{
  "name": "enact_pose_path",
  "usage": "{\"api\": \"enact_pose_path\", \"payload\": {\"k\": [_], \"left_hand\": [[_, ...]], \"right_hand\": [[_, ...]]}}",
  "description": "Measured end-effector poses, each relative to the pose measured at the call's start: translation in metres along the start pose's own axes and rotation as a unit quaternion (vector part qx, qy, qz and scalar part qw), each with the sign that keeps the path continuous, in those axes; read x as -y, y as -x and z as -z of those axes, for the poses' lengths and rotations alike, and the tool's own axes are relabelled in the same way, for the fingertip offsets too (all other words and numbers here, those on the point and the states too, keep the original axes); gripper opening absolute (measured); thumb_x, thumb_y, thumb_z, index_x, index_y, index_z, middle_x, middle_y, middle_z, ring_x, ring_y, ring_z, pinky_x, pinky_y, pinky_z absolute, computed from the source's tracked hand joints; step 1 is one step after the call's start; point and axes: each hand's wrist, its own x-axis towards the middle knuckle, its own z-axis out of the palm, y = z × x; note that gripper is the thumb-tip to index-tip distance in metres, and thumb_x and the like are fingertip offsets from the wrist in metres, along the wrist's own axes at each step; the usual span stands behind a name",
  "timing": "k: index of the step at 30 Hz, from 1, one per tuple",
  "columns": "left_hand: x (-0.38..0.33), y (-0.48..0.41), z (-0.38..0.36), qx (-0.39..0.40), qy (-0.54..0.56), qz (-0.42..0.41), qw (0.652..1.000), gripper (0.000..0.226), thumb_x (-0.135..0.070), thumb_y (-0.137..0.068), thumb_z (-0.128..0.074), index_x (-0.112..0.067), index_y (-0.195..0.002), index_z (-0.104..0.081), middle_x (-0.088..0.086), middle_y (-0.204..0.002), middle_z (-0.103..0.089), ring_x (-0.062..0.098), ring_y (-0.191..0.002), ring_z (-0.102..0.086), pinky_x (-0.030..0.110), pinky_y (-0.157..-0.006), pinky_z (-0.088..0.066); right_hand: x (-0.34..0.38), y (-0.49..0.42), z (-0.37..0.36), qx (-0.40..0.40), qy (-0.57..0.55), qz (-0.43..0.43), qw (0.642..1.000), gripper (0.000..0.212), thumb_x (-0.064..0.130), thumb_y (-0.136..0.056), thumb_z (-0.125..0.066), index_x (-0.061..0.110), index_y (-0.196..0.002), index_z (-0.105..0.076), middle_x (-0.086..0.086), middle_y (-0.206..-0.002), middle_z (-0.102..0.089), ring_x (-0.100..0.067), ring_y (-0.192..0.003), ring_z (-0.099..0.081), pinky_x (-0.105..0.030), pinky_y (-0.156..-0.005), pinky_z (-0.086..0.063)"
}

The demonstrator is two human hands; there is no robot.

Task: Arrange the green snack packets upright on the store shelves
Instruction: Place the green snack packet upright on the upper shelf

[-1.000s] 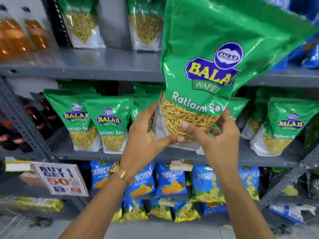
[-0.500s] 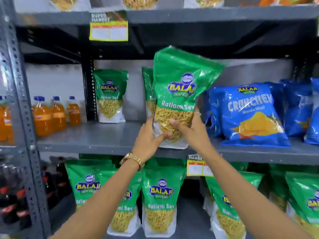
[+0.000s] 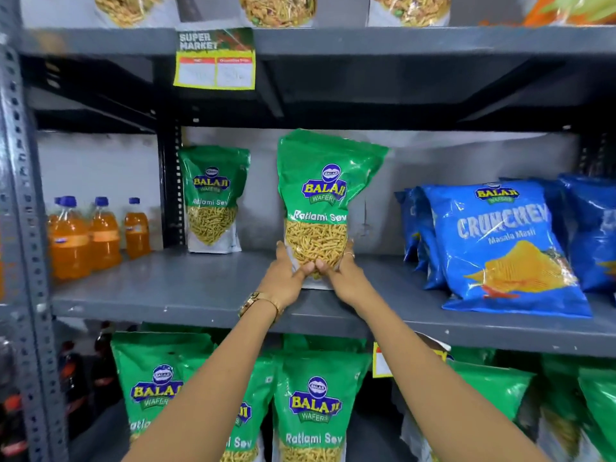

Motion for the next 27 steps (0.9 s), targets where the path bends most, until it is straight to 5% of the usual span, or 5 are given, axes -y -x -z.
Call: {"api": "enact_pose_path", "payload": {"k": [7, 13, 18, 23, 27], "left_hand": [[0.007, -0.007, -0.009, 0.001, -0.08, 0.044, 0.996, 0.091, -0.046, -0.097, -0.044, -0.014, -0.151, 0.022, 0.028, -0.159, -0.018, 0.044, -0.141, -0.036, 0.05, -0.112, -0.035], [0.004, 0.002, -0.013, -0.033, -0.169, 0.057, 0.983, 0.079, -0.047, -0.1, -0.034, -0.002, -0.153, 0.002, 0.028, -0.154, -0.032, 0.042, -0.14, -0.035, 0.05, -0.114, -0.031], [0.003, 0.031, -0.008, -0.133, -0.194, -0.062, 0.97, 0.061, -0.038, -0.1, -0.036, 0.001, -0.146, -0.033, 0.024, -0.149, -0.043, 0.036, -0.141, -0.037, 0.043, -0.117, -0.025], [0.05, 0.095, -0.03, -0.218, -0.322, -0.182, 0.903, 0.057, -0.041, -0.099, -0.033, -0.009, -0.146, -0.041, 0.017, -0.155, -0.037, 0.035, -0.147, -0.029, 0.048, -0.121, -0.016], [0.1, 0.142, -0.041, -0.189, -0.316, -0.2, 0.908, 0.058, -0.031, -0.099, -0.041, -0.012, -0.152, -0.027, 0.015, -0.162, -0.019, 0.029, -0.152, -0.015, 0.044, -0.124, -0.012]], "right_hand": [[-0.005, -0.005, -0.002, -0.022, 0.023, -0.007, 0.999, 0.071, 0.04, -0.092, -0.055, 0.015, -0.148, -0.018, -0.015, -0.144, -0.05, -0.038, -0.131, -0.048, -0.041, -0.105, -0.04], [-0.008, -0.006, -0.004, -0.028, 0.097, -0.03, 0.994, 0.086, 0.043, -0.093, -0.051, 0.006, -0.153, -0.002, -0.024, -0.144, -0.045, -0.041, -0.131, -0.046, -0.044, -0.104, -0.041], [0.009, 0.038, 0.003, -0.158, 0.074, 0.08, 0.981, 0.065, 0.034, -0.096, -0.052, 0.005, -0.148, -0.028, -0.017, -0.147, -0.043, -0.03, -0.135, -0.041, -0.033, -0.107, -0.034], [-0.015, 0.145, -0.027, -0.265, -0.044, 0.242, 0.932, 0.024, 0.017, -0.094, -0.053, 0.004, -0.111, -0.065, -0.008, -0.111, -0.067, -0.017, -0.108, -0.062, -0.025, -0.099, -0.045], [-0.065, 0.208, -0.078, -0.158, -0.107, 0.125, 0.974, 0.015, 0.03, -0.091, -0.051, 0.029, -0.097, -0.064, 0.011, -0.094, -0.069, -0.002, -0.091, -0.063, -0.013, -0.084, -0.046]]}}
